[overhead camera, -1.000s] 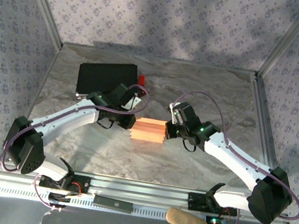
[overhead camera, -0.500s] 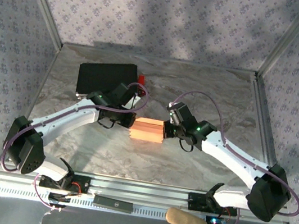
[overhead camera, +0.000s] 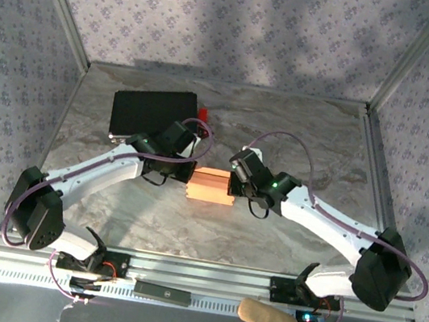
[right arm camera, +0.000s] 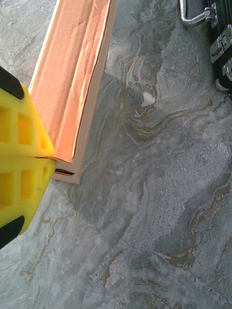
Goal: Fold the paper box
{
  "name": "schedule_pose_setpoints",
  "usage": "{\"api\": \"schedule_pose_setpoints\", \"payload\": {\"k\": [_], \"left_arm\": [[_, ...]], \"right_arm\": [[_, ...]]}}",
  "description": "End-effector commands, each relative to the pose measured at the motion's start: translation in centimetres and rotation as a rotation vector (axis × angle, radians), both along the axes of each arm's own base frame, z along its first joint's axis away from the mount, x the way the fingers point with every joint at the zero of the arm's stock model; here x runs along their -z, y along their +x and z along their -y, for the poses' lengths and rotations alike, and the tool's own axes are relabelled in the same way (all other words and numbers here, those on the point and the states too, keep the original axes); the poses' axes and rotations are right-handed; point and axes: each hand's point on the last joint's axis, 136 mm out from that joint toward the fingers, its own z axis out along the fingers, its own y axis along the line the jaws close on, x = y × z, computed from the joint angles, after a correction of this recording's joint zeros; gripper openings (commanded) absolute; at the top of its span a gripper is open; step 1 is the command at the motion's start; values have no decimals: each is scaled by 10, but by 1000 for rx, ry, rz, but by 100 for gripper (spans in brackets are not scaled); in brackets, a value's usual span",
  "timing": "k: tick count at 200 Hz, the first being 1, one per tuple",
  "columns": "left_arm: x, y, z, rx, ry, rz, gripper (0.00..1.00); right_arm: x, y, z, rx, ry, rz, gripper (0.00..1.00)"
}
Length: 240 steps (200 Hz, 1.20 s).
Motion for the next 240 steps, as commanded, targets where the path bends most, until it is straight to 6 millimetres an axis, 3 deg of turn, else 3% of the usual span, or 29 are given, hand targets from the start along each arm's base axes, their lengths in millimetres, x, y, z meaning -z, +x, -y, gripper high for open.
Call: {"api": "schedule_pose_setpoints", "payload": {"k": [1,144,240], "left_arm": [[1,-10,17,37,-58,-22,6],[7,-19,6,-4,-88,18,3],[23,-30,1,-42,-69,73,3]], "right_arm": [[-6,-4,-14,13,44,-17,0],[5,-16,-15,-23,-81,111,0],[21,-31,-11,-45,-156,192,0]]}}
